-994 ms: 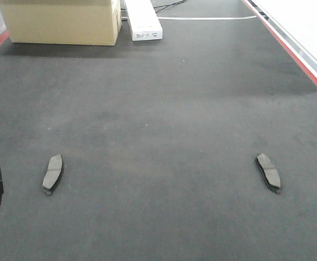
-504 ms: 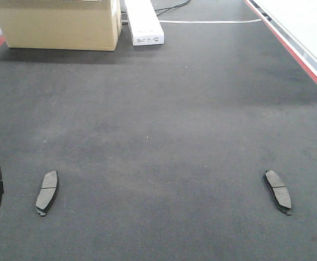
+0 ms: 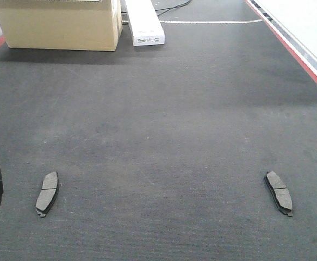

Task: Move and align brake pads A on conveyor
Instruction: 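Stop at the conveyor holding both pads above the belt, then lower the left gripper and release its pad beside the placed pad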

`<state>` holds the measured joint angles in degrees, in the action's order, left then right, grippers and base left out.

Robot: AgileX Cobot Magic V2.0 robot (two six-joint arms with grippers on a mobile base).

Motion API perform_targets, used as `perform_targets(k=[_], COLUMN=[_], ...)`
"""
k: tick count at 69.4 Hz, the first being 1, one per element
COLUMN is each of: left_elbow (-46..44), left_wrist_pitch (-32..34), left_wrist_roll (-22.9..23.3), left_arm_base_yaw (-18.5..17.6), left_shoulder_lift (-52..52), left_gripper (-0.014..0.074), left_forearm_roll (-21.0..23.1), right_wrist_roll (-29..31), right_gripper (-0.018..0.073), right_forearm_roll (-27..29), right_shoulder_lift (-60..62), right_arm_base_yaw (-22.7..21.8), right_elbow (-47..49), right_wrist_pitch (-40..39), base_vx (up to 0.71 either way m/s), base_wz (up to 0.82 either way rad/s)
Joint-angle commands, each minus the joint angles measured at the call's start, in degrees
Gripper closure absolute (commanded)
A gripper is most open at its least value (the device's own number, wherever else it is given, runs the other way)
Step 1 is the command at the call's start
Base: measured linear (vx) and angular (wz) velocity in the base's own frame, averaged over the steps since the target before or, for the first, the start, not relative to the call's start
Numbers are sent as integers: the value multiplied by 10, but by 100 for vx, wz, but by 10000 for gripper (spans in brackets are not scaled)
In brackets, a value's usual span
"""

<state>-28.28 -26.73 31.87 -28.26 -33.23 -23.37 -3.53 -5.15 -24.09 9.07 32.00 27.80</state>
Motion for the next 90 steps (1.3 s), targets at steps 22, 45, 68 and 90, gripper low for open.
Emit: perform_targets(k=[22,45,68,90], left_elbow=[-17,-17,-90,-251], left_wrist_pitch=[49,55,44,-18], left_wrist_roll=[5,5,4,-12], left_arm_base_yaw=[-2,-2,-2,-9], left_shoulder_lift=[0,0,-88,-380], left_gripper=[603,603,599,587], left_forearm_roll=[-9,-8,76,103], right_wrist_roll=[5,5,5,5], right_gripper=[564,564,564,564], right_forearm_roll=[-6,-6,-6,-6], right_shoulder_lift=[-3,-3,-3,-3], right_arm_base_yaw=[-4,-4,-4,-4], right_elbow=[16,16,16,16], right_wrist_pitch=[-57,-56,-56,-56], base_vx=[0,0,0,0], base_wz=[0,0,0,0])
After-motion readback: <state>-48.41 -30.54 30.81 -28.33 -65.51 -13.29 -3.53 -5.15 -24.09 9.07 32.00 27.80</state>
